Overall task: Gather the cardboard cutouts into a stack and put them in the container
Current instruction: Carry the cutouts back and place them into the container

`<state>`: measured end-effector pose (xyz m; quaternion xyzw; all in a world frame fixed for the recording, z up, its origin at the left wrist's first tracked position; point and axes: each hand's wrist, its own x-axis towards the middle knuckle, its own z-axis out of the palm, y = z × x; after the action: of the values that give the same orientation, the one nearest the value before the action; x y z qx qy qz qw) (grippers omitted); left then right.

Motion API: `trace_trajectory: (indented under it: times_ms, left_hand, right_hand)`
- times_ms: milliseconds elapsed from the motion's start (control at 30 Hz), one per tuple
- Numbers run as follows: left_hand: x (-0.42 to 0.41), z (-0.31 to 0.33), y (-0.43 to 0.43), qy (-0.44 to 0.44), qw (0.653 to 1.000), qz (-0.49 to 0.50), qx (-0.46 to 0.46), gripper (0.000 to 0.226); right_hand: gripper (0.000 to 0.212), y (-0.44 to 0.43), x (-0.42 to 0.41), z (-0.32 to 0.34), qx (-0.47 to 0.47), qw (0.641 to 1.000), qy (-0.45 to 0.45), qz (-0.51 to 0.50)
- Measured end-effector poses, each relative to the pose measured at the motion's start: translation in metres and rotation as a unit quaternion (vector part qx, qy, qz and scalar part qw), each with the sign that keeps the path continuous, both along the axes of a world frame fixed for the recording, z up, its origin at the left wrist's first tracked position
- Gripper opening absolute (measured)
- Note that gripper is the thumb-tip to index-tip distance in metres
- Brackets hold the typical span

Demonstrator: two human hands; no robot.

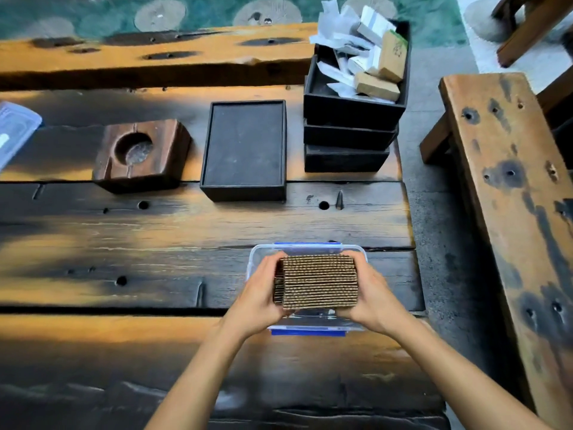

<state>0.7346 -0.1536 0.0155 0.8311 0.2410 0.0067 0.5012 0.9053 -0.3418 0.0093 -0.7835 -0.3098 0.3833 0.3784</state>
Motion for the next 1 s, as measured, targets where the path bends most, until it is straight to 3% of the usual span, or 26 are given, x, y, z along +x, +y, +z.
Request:
trace_trajectory:
  times_ms: [133,200,367,500,600,700,867,1000]
  left_hand:
    - [-0.003,-0.025,-0.006,0.071,0.997,-0.013,0.025,0.121]
    - [-0.002,-0.033,-0.009,0.083,0.996,0.008,0.021,0.122]
    - [0.016,-0.044,-0.017,0.073,0.996,0.053,0.02,0.107]
    - [0.025,-0.045,-0.015,0.064,0.993,0.093,0.032,0.095]
    - [0.015,-0.046,-0.021,0.061,0.993,0.089,0.04,0.09]
    - [0.008,-0.05,-0.025,0.075,0.995,0.061,0.034,0.093]
    - [0.01,-0.051,-0.027,0.086,0.991,0.099,0.039,0.095]
    - [0.008,-0.053,-0.025,0.111,0.988,0.099,0.05,0.089]
  right_hand:
    - [0.127,-0.002,-0.013,-0.033,-0.098,0.99,-0.054,0.09]
    - [0.131,0.001,-0.019,-0.041,-0.099,0.991,-0.053,0.076]
    - [0.128,0.013,-0.018,-0.041,-0.059,0.998,-0.009,-0.03]
    - [0.098,0.027,-0.019,-0.032,-0.043,0.995,-0.026,-0.087]
    - [0.092,0.02,-0.028,-0.035,-0.018,0.993,-0.025,-0.114]
    - [0.101,0.015,-0.033,-0.04,-0.03,0.995,-0.025,-0.087]
    - [0.081,0.021,-0.024,-0.044,-0.052,0.993,-0.066,-0.078]
    - [0.08,0.023,-0.025,-0.048,-0.066,0.993,-0.067,-0.073]
